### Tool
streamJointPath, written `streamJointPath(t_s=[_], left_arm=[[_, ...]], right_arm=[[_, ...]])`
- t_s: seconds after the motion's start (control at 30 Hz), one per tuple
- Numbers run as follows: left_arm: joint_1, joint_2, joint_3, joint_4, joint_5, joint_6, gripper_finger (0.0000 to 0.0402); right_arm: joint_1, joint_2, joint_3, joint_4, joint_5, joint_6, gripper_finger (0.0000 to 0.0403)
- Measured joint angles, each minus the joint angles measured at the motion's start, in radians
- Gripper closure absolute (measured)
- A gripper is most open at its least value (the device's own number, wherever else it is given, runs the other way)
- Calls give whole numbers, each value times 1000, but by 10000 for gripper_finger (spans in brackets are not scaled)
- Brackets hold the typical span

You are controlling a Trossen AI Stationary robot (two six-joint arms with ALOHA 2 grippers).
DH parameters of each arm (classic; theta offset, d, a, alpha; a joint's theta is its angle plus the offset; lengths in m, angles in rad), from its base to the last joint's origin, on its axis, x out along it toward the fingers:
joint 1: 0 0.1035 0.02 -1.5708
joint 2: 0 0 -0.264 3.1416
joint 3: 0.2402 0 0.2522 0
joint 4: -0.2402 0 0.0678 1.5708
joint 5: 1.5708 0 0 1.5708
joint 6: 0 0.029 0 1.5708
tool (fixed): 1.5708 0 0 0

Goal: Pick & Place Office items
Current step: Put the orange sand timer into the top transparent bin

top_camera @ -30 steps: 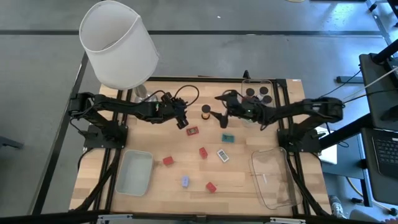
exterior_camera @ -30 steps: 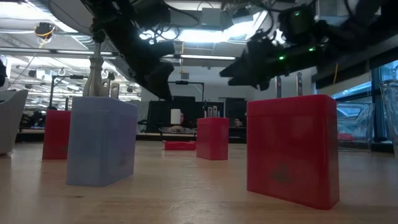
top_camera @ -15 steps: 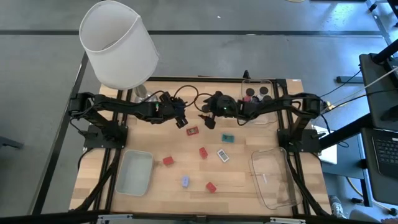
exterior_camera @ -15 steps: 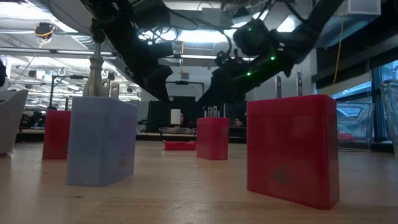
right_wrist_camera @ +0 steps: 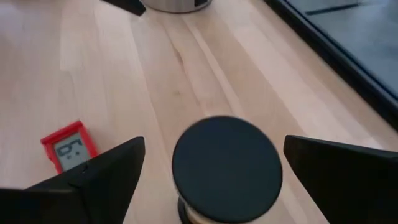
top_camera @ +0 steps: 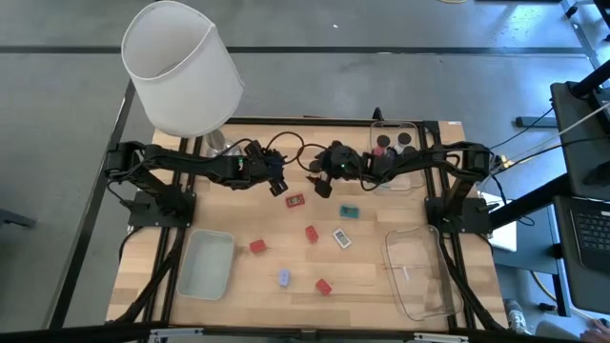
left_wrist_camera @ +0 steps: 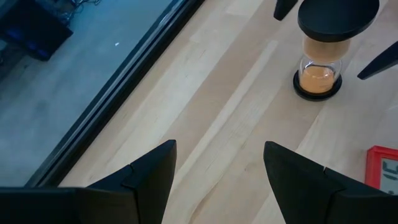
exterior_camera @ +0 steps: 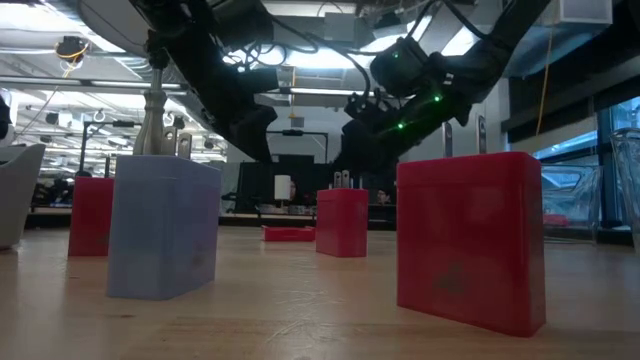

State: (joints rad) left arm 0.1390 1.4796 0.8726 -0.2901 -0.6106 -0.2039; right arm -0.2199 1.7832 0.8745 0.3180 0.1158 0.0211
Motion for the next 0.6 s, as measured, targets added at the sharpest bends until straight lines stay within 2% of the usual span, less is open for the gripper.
streamJointPath(t_s=[0.23,0.53,0.6], left_arm=[[0,0,0,0,0,-1,162],[0,0,0,1,0,-2,162],[0,0,0,1,0,-2,162]], right_arm=[[0,0,0,-12,0,31,71],[0,-1,0,-12,0,32,190],[0,-1,0,-12,0,33,192]])
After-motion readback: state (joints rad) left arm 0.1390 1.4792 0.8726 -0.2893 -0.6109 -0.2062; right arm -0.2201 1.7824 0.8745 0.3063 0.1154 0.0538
